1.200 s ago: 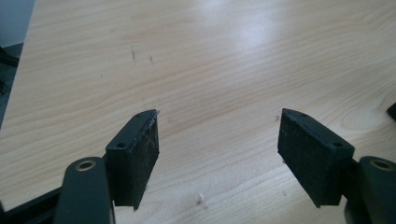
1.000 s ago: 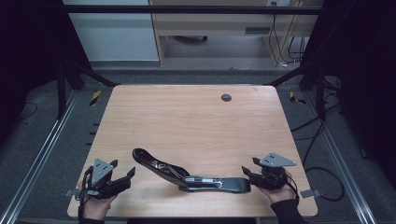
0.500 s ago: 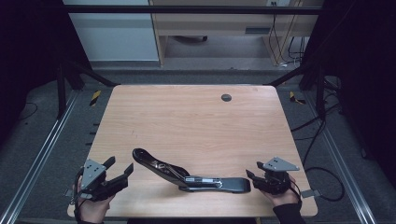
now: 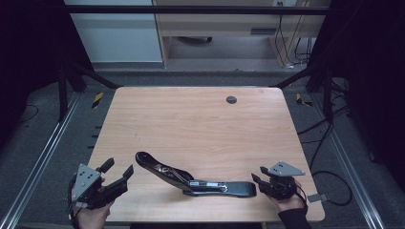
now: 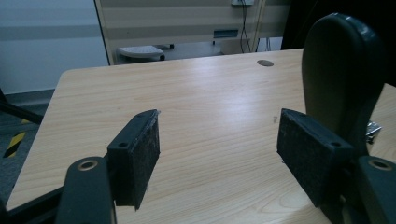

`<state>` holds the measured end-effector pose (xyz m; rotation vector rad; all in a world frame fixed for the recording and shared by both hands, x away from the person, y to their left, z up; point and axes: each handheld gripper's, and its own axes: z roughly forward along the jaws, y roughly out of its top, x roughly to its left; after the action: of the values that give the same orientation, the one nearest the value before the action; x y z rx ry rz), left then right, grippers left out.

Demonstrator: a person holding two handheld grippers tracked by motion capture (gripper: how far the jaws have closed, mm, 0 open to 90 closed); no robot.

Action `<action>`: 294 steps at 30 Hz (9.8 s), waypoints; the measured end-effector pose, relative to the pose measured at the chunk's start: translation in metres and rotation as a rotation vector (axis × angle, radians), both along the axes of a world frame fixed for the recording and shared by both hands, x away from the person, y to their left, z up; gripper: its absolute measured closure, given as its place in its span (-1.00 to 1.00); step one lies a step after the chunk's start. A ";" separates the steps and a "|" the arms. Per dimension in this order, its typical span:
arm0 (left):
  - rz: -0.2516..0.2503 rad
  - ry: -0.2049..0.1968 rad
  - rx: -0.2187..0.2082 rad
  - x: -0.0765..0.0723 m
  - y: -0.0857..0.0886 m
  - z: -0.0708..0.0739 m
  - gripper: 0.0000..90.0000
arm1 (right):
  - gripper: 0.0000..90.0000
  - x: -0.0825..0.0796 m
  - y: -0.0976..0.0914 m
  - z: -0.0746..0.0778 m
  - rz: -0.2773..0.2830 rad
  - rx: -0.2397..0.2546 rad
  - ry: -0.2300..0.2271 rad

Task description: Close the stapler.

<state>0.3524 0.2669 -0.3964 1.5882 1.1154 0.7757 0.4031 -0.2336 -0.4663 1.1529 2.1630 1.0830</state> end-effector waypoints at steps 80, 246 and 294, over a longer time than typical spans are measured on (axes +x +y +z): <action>-0.110 -0.001 0.042 0.017 -0.066 0.007 0.10 | 0.85 -0.017 0.012 -0.011 0.119 0.054 0.145; -0.192 -0.110 0.195 0.009 -0.151 0.033 0.29 | 1.00 -0.012 0.017 -0.021 0.167 0.011 0.190; -0.159 -0.203 0.370 0.003 -0.212 0.025 0.31 | 1.00 -0.012 0.016 -0.021 0.171 0.007 0.185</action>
<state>0.3554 0.0547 -0.3717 1.8295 0.7173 1.0529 0.3915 -0.2171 -0.4878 1.1267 2.4406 1.0927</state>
